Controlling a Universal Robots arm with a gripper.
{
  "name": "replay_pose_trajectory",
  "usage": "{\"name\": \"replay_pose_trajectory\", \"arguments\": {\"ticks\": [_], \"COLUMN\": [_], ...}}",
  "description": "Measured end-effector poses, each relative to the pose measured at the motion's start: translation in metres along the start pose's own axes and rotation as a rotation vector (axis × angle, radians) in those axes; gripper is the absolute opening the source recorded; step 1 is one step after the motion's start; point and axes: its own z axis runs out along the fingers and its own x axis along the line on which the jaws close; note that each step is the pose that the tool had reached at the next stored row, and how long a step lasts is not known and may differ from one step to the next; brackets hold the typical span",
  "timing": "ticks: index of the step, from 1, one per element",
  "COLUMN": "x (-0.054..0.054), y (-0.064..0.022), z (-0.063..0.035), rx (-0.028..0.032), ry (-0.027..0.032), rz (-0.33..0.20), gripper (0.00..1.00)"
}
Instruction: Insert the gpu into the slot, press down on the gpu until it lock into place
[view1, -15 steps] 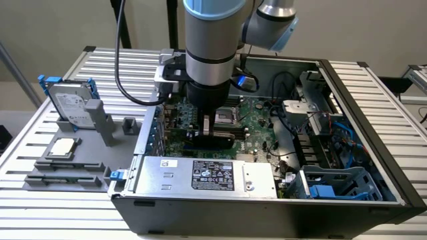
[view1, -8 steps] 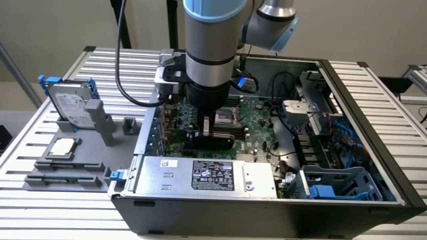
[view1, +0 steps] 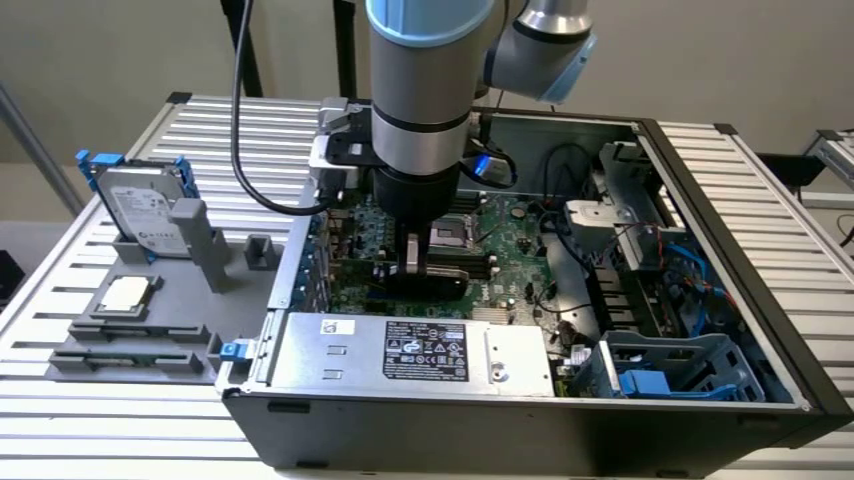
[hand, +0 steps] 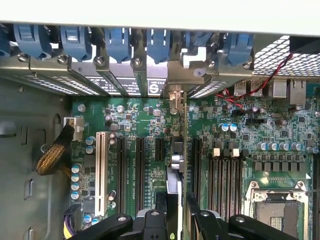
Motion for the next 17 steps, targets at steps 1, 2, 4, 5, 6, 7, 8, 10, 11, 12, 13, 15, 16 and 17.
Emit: {"name": "replay_pose_trajectory", "arguments": {"ticks": [1, 2, 4, 5, 6, 7, 8, 10, 11, 12, 13, 15, 16, 17], "x": [0.000, 0.000, 0.000, 0.000, 0.000, 0.000, 0.000, 0.000, 0.000, 0.000, 0.000, 0.000, -0.001, -0.001], "y": [0.0000, 0.0000, 0.0001, 0.0002, 0.0004, 0.0004, 0.0004, 0.0004, 0.0004, 0.0004, 0.0001, 0.0003, 0.0003, 0.0004], "z": [0.0001, 0.0003, 0.0008, 0.0011, 0.0015, 0.0018, 0.0018, 0.0020, 0.0020, 0.0020, 0.0028, -0.0055, -0.0099, -0.0144], "rx": [-0.0001, 0.0000, 0.0000, 0.0001, 0.0006, 0.0009, 0.0010, 0.0011, 0.0011, 0.0015, 0.0035, 0.0009, 0.0009, 0.0007], "ry": [0.0001, 0.0002, 0.0002, 0.0002, 0.0003, 0.0006, 0.0007, 0.0006, 0.0006, 0.0004, -0.0032, 0.0004, 0.0003, 0.0004], "rz": [0.000, 0.000, 0.000, 0.000, 0.000, 0.000, 0.000, 0.000, 0.000, 0.000, 0.000, 0.000, 0.000, 0.000], "gripper": [0.26, 0.26, 0.26, 0.26, 0.26, 0.26, 0.26, 0.26, 0.26, 0.26, 0.27, 0.33, 0.33, 0.33]}}
